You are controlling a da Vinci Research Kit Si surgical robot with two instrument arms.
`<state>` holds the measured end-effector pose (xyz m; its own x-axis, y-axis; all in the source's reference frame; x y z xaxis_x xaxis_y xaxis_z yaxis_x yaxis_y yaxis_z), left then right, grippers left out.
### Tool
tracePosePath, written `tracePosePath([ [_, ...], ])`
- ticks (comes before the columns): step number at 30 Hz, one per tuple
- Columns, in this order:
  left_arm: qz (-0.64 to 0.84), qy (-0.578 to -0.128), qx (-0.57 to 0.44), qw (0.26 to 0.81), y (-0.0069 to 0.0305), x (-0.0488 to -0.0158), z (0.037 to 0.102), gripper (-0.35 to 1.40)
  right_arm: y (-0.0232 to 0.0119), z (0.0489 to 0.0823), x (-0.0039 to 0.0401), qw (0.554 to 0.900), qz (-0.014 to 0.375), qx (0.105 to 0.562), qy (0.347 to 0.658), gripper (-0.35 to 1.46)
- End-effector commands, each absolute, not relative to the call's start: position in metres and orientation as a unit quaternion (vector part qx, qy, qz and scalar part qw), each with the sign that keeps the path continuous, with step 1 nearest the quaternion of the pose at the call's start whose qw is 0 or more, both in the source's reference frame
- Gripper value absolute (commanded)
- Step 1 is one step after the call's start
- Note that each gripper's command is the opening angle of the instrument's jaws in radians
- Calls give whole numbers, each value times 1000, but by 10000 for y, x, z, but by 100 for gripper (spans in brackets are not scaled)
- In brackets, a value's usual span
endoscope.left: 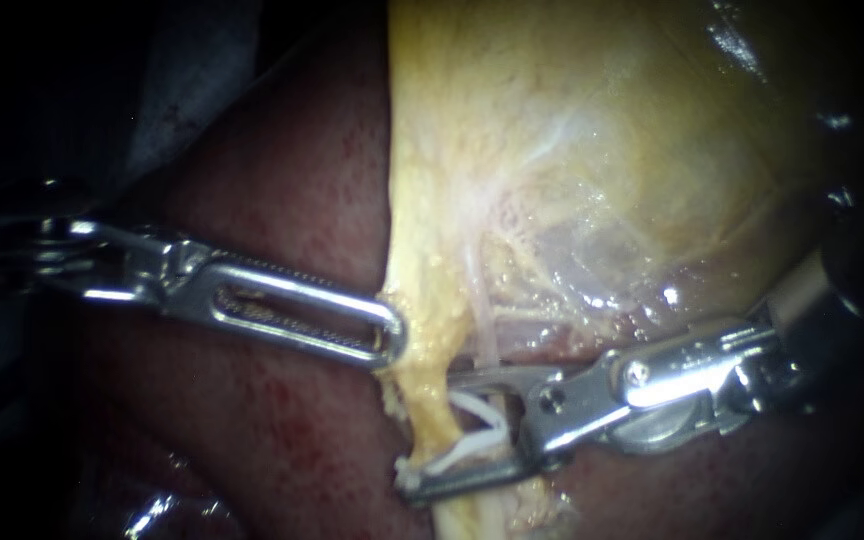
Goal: Clipping second clip left tube
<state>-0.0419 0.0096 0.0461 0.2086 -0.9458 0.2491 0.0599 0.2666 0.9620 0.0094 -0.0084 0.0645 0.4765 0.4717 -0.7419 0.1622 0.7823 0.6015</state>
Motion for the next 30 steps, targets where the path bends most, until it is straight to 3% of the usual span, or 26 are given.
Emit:
tracePosePath([
  [1, -399, -486, 455, 630, 97, -418, 461, -35, -84, 646, 95, 800, 98, 316, 501, 49],
  [19, -399, -486, 454, 630, 96, -421, 462, -35, -80, 650, 99, 798, 107, 334, 490, 39],
  [22, -399, -486, 454, 631, 95, -421, 463, -35, -78, 652, 98, 795, 109, 344, 487, 25],
  [24, -399, -486, 454, 631, 95, -421, 463, -35, -76, 653, 96, 793, 111, 351, 485, -3],
  [30, -399, -486, 454, 631, 95, -421, 463, -35, -74, 654, 96, 791, 117, 362, 480, -31],
])
